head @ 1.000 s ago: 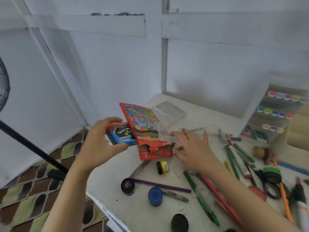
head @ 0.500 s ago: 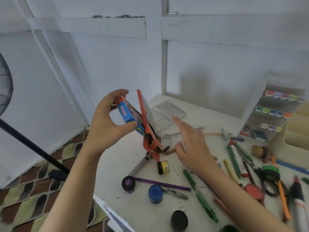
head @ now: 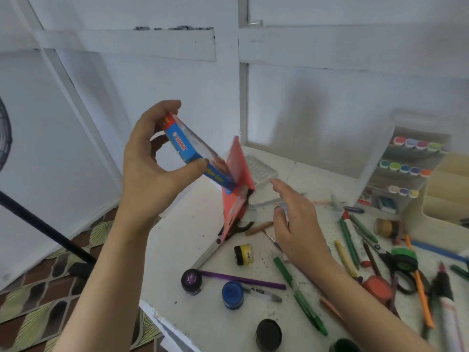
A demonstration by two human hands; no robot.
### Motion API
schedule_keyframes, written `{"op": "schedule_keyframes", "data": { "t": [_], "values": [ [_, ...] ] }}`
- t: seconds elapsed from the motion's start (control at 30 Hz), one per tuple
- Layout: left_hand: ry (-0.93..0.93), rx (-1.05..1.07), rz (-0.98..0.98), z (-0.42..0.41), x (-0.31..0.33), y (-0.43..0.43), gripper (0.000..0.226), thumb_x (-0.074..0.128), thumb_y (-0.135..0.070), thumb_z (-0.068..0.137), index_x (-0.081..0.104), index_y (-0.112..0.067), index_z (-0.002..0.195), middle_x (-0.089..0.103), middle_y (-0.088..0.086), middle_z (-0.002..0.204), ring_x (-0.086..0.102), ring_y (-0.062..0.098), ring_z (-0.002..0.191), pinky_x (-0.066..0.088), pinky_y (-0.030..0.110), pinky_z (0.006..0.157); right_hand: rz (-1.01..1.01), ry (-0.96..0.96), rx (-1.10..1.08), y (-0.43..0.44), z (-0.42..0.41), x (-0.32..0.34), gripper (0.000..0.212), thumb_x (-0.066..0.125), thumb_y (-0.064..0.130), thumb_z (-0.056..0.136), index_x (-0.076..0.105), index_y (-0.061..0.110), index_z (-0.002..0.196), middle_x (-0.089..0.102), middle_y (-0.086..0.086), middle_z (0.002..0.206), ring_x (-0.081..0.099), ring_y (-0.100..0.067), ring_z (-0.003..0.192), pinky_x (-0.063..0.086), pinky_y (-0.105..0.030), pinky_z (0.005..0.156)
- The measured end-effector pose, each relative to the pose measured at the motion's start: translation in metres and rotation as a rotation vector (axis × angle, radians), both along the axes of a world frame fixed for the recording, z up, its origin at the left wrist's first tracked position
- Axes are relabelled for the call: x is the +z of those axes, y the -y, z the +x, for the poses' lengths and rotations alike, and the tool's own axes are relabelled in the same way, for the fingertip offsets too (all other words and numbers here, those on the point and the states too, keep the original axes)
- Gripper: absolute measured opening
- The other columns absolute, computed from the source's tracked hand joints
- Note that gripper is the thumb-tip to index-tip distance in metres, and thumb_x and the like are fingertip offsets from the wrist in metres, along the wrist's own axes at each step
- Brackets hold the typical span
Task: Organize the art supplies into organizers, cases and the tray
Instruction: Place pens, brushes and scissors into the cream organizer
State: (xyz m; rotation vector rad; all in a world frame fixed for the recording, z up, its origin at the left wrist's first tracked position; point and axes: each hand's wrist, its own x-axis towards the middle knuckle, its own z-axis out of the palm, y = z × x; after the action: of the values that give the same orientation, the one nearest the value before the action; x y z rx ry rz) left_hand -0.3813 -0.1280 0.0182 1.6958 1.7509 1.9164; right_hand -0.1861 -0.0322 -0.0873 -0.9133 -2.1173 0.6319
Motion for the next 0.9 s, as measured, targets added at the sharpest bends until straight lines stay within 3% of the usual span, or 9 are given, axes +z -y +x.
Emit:
{"op": "schedule_keyframes", "data": {
  "t": [0.13, 0.27, 0.43, 0.57, 0.7, 0.77, 0.83, 0.9],
  "values": [
    [0.148, -0.088, 0.056, 0.007, -0.007, -0.010, 0.066, 0.074, -0.022, 0.064, 0.048, -0.017, 0.125, 0.055, -0.001, 0.116, 0.056, 0.014, 0.107, 0.048, 0.034, 0.095, -0.022, -0.081, -0.038, 0.001, 0.003, 0.001, 0.049, 0.034, 0.019, 0.089, 0.041, 0.026, 0.137, 0.047, 0.020, 0.117, 0.041, 0.004, 0.108, 0.034, -0.040, 0.106],
    [0.227, -0.128, 0.005, 0.014, -0.023, -0.020, 0.063, 0.075, -0.029, 0.060, 0.050, -0.024, 0.118, 0.058, -0.010, 0.112, 0.058, 0.013, 0.107, 0.048, 0.030, 0.093, -0.125, -0.150, -0.082, -0.002, 0.012, -0.001, 0.047, 0.031, 0.025, 0.089, 0.043, 0.031, 0.134, 0.054, 0.013, 0.120, 0.049, -0.009, 0.113, 0.038, -0.045, 0.101],
    [0.448, -0.177, -0.047, 0.021, -0.046, -0.025, 0.057, 0.075, -0.032, 0.056, 0.054, -0.026, 0.108, 0.061, -0.007, 0.109, 0.062, 0.009, 0.099, 0.051, 0.022, 0.083, -0.307, -0.319, -0.101, -0.002, 0.020, -0.003, 0.035, 0.035, 0.022, 0.098, 0.042, 0.040, 0.127, 0.057, 0.015, 0.112, 0.058, -0.005, 0.097, 0.052, -0.047, 0.084],
    [0.575, -0.277, -0.119, 0.030, -0.056, -0.025, 0.061, 0.076, -0.031, 0.051, 0.054, -0.024, 0.108, 0.064, -0.005, 0.106, 0.067, 0.011, 0.091, 0.055, 0.024, 0.071, -0.603, -0.612, -0.176, -0.006, 0.030, 0.009, 0.030, 0.034, 0.032, 0.101, 0.037, 0.032, 0.131, 0.063, 0.003, 0.111, 0.063, -0.006, 0.091, 0.052, -0.017, 0.062],
    [0.632, -0.357, -0.210, 0.036, -0.067, -0.026, 0.066, 0.077, -0.030, 0.051, 0.054, -0.022, 0.113, 0.069, -0.003, 0.103, 0.068, 0.020, 0.090, 0.056, 0.026, 0.069, -0.878, -0.876, -0.261, -0.017, 0.052, 0.018, 0.029, 0.037, 0.035, 0.100, 0.045, 0.020, 0.123, 0.068, -0.009, 0.099, 0.068, -0.022, 0.078, 0.052, -0.023, 0.052],
    [0.627, -0.414, -0.240, 0.040, -0.069, -0.027, 0.067, 0.077, -0.023, 0.053, 0.054, -0.020, 0.116, 0.069, 0.002, 0.105, 0.067, 0.021, 0.093, 0.055, 0.025, 0.070, -0.895, -0.861, -0.302, -0.020, 0.067, 0.020, 0.021, 0.044, 0.026, 0.099, 0.052, 0.016, 0.116, 0.069, -0.007, 0.093, 0.067, -0.018, 0.067, 0.051, -0.024, 0.051],
    [0.620, -0.483, -0.287, 0.048, -0.071, -0.027, 0.068, 0.075, -0.012, 0.054, 0.054, -0.019, 0.118, 0.068, 0.004, 0.105, 0.067, 0.022, 0.093, 0.055, 0.026, 0.068, -0.867, -0.779, -0.309, -0.019, 0.086, 0.018, 0.015, 0.048, 0.015, 0.097, 0.060, 0.014, 0.105, 0.067, -0.004, 0.090, 0.062, -0.016, 0.066, 0.048, -0.020, 0.047],
    [0.592, -0.548, -0.352, 0.055, -0.073, -0.025, 0.073, 0.076, -0.015, 0.053, 0.053, -0.019, 0.122, 0.067, 0.007, 0.110, 0.067, 0.027, 0.098, 0.057, 0.033, 0.071, -0.858, -0.735, -0.289, -0.016, 0.104, 0.017, 0.016, 0.050, 0.010, 0.095, 0.065, 0.014, 0.096, 0.069, -0.002, 0.084, 0.059, -0.013, 0.066, 0.047, -0.018, 0.045]
  ]
}}
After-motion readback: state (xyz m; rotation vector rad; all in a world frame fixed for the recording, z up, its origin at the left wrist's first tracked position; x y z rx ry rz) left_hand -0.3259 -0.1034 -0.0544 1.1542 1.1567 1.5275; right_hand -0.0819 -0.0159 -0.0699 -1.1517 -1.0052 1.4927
